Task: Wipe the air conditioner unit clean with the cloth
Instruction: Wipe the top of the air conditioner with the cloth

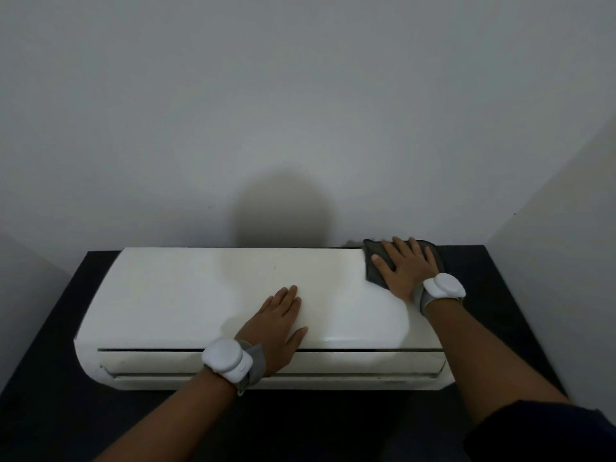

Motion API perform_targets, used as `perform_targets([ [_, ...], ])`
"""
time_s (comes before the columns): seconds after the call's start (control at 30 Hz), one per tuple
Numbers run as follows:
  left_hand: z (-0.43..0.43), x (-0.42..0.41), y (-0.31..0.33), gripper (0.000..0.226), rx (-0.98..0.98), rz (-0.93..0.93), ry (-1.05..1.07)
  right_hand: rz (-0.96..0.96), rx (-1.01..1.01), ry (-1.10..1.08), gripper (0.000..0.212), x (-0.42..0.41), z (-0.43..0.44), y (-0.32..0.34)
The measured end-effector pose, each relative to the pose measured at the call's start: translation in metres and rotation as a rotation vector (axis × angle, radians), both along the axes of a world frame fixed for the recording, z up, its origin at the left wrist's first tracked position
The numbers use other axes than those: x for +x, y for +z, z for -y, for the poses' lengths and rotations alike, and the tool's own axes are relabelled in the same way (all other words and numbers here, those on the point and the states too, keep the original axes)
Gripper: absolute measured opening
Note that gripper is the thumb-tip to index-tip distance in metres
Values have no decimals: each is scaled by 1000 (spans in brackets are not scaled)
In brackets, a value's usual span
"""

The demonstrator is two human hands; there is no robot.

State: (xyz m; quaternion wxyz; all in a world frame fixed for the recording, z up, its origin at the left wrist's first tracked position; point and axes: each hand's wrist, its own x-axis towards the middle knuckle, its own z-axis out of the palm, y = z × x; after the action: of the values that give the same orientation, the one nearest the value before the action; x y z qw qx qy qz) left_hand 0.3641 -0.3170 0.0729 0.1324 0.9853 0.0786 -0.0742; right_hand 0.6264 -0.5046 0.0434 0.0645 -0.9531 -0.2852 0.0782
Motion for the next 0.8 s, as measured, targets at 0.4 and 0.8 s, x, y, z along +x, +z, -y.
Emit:
perform_targets([
  [0.4, 2, 7, 0, 65, 1, -26, -18, 47, -13, -149, 69, -44, 58, 11],
  [0.8, 0, 4, -1, 67, -27, -21, 3, 88, -18, -170, 80, -129, 65, 9],
])
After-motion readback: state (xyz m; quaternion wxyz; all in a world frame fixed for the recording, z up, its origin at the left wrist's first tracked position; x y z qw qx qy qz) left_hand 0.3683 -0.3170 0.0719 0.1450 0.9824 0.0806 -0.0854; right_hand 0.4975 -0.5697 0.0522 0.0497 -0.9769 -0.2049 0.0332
